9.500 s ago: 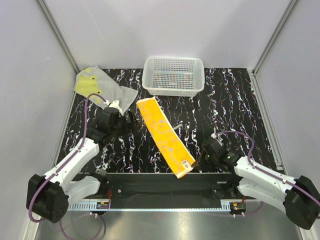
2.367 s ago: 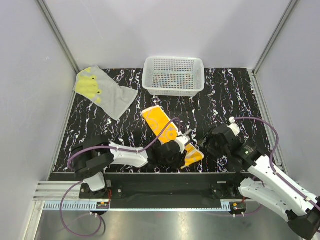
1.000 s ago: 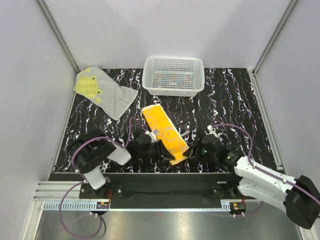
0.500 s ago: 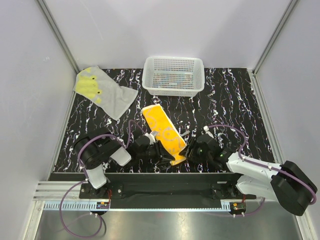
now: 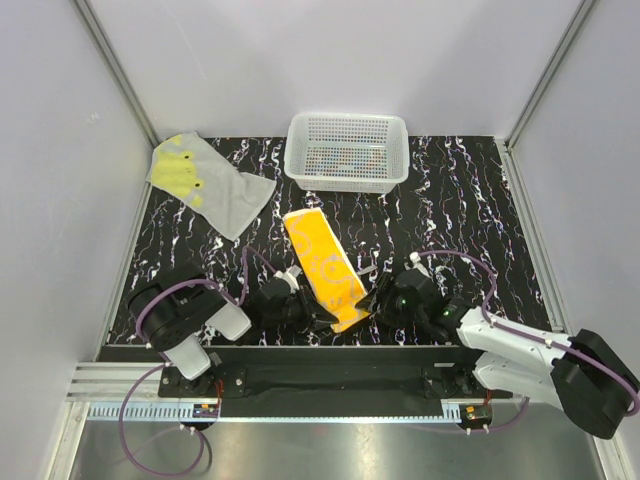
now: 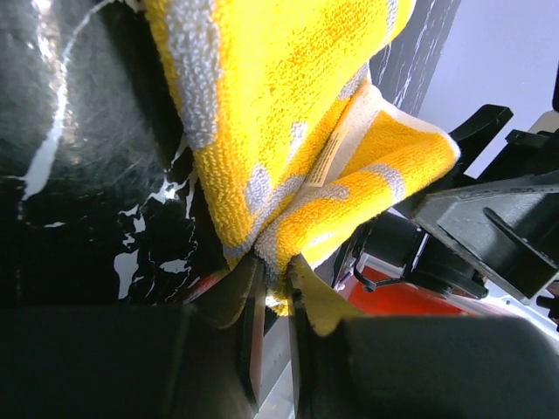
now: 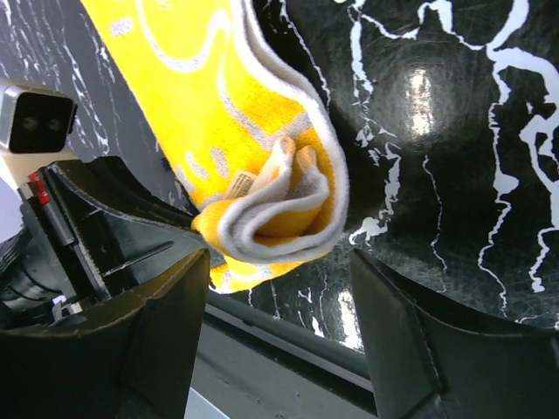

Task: Roll the towels
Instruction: Roll the towel

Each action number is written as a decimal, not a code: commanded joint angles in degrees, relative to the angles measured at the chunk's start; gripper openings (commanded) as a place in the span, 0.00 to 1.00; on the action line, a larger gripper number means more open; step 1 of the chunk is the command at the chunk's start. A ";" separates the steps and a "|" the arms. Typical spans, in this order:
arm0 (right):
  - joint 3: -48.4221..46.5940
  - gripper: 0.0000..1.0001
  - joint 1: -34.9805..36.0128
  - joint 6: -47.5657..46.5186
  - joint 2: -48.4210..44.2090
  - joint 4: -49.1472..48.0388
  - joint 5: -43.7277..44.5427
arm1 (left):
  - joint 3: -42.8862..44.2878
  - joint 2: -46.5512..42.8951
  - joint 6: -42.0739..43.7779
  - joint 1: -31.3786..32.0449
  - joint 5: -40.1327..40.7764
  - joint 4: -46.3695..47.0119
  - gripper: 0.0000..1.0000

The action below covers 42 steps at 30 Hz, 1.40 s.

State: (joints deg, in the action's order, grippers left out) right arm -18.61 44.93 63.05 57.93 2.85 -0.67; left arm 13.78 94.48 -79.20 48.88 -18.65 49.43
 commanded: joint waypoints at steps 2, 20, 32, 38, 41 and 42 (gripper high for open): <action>0.59 0.72 0.60 1.38 3.49 -4.23 1.37 | -0.69 -0.09 0.19 -0.28 3.36 0.14 0.15; 0.15 0.28 1.65 1.99 10.36 -9.19 1.72 | -1.83 3.35 0.53 -0.10 1.95 6.73 0.28; -6.96 0.14 1.66 0.85 7.19 11.47 -0.11 | 1.67 -21.94 25.56 1.82 11.69 -20.83 0.99; -11.79 0.14 1.57 -1.34 8.25 17.53 -4.25 | 7.31 -35.84 42.36 14.38 31.46 -36.15 0.99; -14.17 0.13 1.48 -3.01 10.18 18.94 -6.79 | 7.40 -37.52 47.99 19.57 35.09 -34.84 0.99; -15.48 0.13 1.57 -3.45 11.05 19.29 -7.41 | 7.23 -37.35 51.04 21.50 34.66 -32.40 0.99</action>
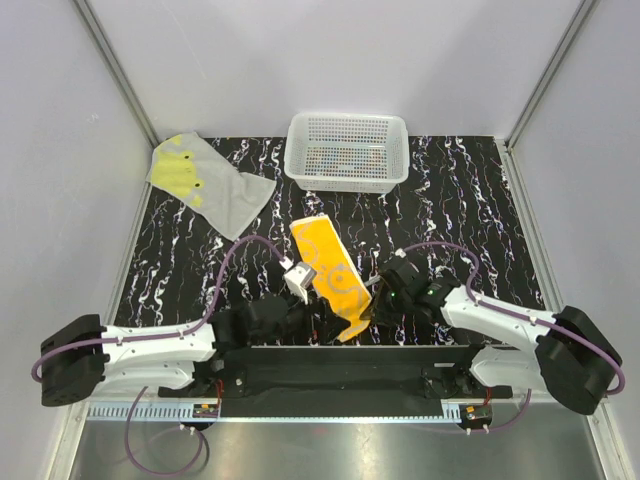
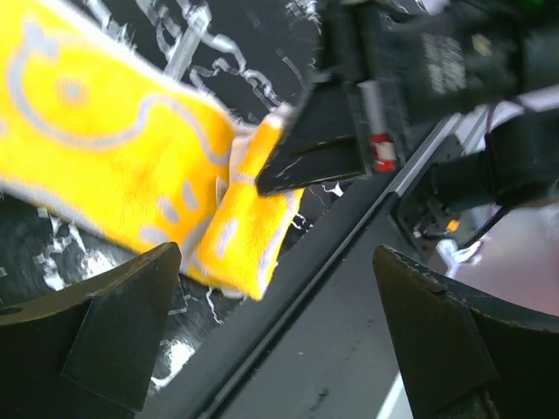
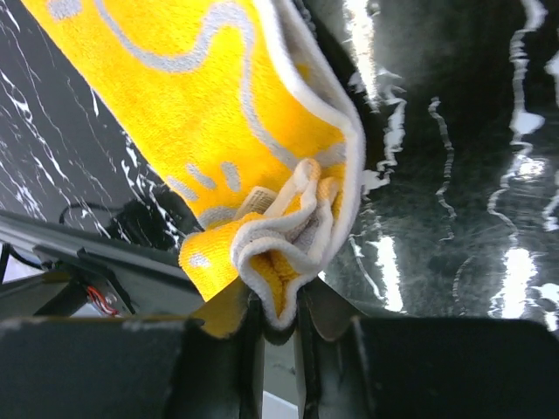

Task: Roll the towels
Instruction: Roll the towel

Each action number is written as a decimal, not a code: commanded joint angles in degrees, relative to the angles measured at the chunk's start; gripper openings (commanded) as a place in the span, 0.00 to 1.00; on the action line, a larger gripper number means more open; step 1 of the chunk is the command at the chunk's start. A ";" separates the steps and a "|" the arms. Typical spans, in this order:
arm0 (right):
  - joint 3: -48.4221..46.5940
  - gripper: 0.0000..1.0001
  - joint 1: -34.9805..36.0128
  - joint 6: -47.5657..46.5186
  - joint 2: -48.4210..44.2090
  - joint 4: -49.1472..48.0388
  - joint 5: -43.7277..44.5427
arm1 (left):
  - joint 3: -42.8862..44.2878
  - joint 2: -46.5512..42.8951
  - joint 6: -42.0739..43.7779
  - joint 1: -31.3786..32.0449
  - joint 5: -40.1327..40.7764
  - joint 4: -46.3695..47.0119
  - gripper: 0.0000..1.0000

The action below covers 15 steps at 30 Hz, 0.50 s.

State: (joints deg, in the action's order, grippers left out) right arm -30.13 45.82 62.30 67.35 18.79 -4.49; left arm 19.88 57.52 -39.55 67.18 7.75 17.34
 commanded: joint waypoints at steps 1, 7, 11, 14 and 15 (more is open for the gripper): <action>-4.49 0.13 0.67 -3.06 3.56 3.62 -4.38 | 1.21 0.05 12.64 4.18 8.33 0.49 0.99; -6.70 0.11 0.58 -4.47 8.93 4.24 -7.46 | 7.35 8.03 19.77 11.30 13.34 -1.17 0.99; -6.70 0.11 0.58 -4.03 8.67 4.77 -7.81 | 10.35 13.66 21.35 14.47 14.22 -2.05 0.99; -6.61 0.10 0.50 -3.68 8.32 4.94 -8.08 | 13.33 18.32 21.97 16.49 14.93 -4.23 0.98; -6.61 0.11 0.58 -3.51 8.06 4.94 -8.16 | 14.04 20.51 22.32 16.76 15.28 -4.68 0.98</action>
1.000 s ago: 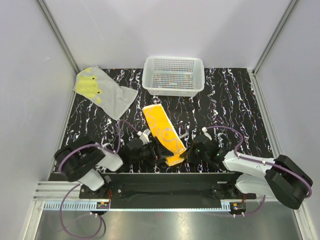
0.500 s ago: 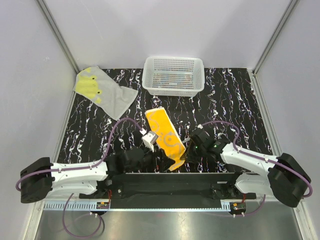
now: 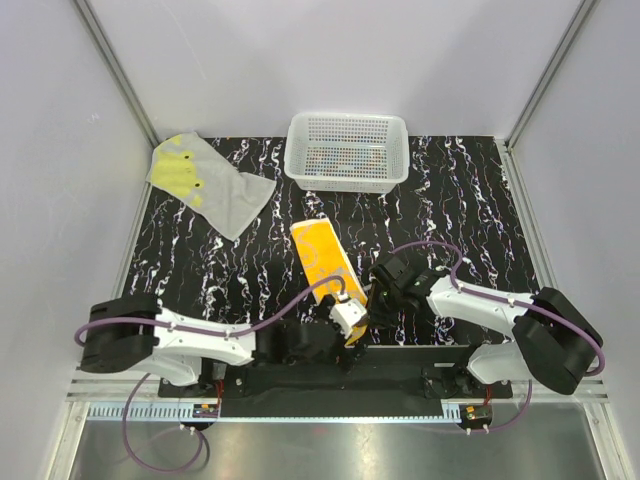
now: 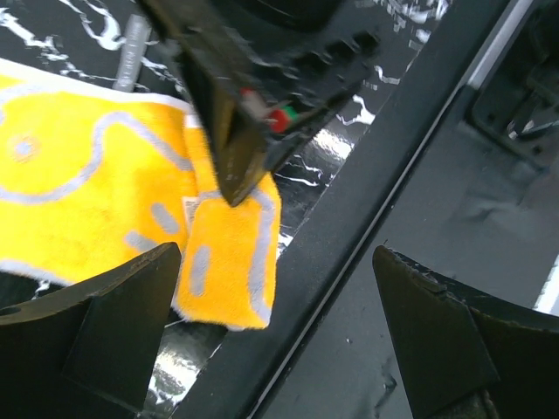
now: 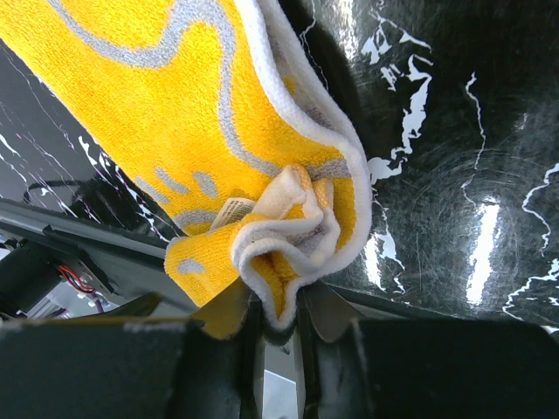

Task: Roll the towels
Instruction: Roll the towel

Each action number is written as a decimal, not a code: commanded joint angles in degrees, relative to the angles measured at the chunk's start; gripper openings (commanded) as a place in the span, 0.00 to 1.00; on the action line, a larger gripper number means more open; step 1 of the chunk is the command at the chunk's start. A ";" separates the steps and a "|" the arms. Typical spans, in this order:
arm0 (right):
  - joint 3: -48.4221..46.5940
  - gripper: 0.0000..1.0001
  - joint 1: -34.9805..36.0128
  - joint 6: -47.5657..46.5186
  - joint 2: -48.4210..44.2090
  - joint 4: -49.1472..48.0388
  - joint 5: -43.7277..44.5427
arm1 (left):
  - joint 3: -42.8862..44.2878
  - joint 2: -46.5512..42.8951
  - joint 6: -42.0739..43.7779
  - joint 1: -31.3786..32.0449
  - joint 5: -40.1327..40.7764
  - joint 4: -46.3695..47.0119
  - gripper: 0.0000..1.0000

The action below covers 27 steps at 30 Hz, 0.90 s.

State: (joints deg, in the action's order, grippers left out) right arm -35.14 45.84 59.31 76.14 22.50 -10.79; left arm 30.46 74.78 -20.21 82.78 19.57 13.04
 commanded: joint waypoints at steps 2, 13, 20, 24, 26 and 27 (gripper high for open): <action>-1.43 0.11 0.30 -0.34 -0.90 1.23 -2.31 | 5.40 5.10 2.54 1.50 4.07 -2.22 0.98; 0.15 0.11 -2.34 -1.39 -3.80 2.11 -4.07 | 8.56 11.69 1.66 1.94 6.71 -4.77 0.76; 0.59 0.10 -2.60 -1.30 -4.42 2.37 -4.77 | 12.34 17.50 1.57 1.94 6.88 -7.49 0.49; 0.68 0.11 -2.78 -1.30 -5.21 2.72 -4.77 | 14.10 20.04 2.10 1.94 6.36 -8.55 0.38; 0.59 0.11 -2.87 -1.39 -5.38 3.07 -4.77 | 14.63 20.58 2.10 1.94 6.27 -8.82 0.34; 0.68 0.11 -2.87 -1.30 -5.65 3.34 -4.77 | 14.80 20.75 2.19 2.03 6.27 -8.91 0.24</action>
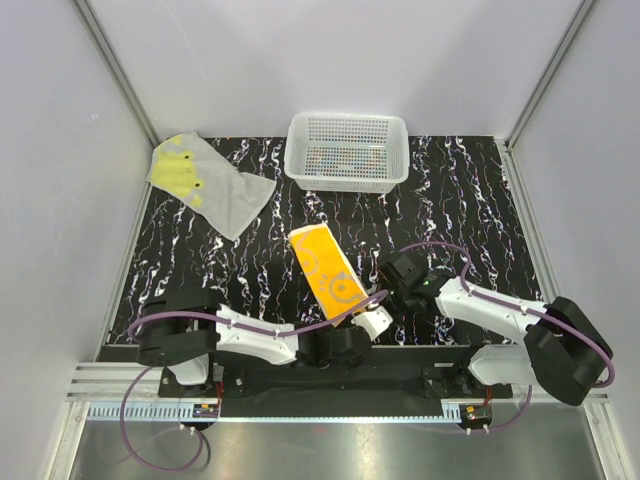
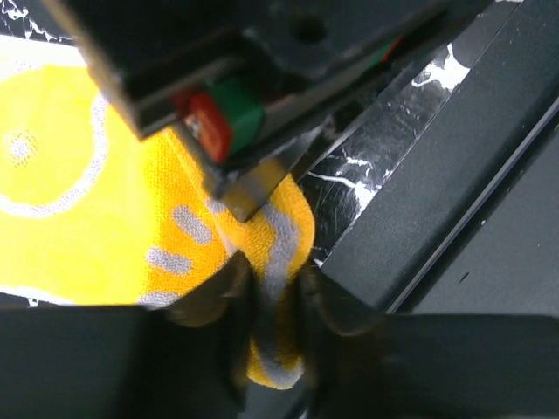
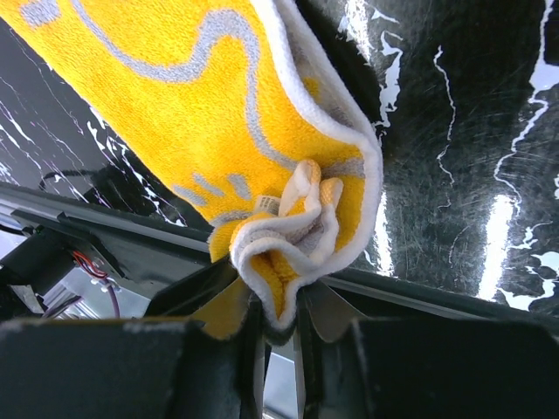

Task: Roll the towels
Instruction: Roll the towel

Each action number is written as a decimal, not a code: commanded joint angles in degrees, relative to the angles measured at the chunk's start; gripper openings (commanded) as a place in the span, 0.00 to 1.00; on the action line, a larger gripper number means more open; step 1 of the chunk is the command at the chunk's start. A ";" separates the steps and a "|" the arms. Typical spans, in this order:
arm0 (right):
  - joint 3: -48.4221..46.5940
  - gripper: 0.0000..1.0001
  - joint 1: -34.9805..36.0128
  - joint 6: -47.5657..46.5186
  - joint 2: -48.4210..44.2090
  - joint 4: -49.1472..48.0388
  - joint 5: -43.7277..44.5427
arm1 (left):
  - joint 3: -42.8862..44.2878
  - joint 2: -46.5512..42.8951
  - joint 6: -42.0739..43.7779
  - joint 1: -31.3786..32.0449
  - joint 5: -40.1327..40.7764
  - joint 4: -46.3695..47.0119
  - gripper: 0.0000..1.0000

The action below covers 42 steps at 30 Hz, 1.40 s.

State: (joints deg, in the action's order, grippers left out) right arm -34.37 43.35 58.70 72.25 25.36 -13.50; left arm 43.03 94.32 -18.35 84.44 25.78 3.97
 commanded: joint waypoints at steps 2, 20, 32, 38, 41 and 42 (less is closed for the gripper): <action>0.18 0.11 -0.55 -0.78 -2.11 0.47 -2.24 | 2.24 1.21 0.33 0.19 0.06 0.16 0.16; -9.05 1.00 -5.64 -1.04 -14.14 20.59 18.94 | 2.15 -0.63 0.95 -5.07 -20.41 2.01 0.00; -8.26 1.00 -12.50 0.36 -23.63 26.76 26.42 | -1.28 -0.11 -2.12 -13.33 -37.97 9.12 0.00; -1.32 0.86 -12.50 0.10 -31.01 19.22 17.38 | -3.39 4.27 -8.97 -21.77 -52.29 18.61 0.00; 1.75 0.80 -12.50 -0.86 -32.78 15.27 12.02 | -2.08 7.44 -12.13 -24.76 -58.10 21.17 0.00; 2.72 0.79 -12.50 -0.86 -33.39 13.85 10.61 | -1.46 8.15 -12.85 -25.29 -59.69 21.26 0.00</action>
State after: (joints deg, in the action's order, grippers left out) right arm -33.76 31.05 58.46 40.18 45.80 3.31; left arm 40.73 99.53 -27.31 60.88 -25.28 20.78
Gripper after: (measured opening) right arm 0.801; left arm 0.072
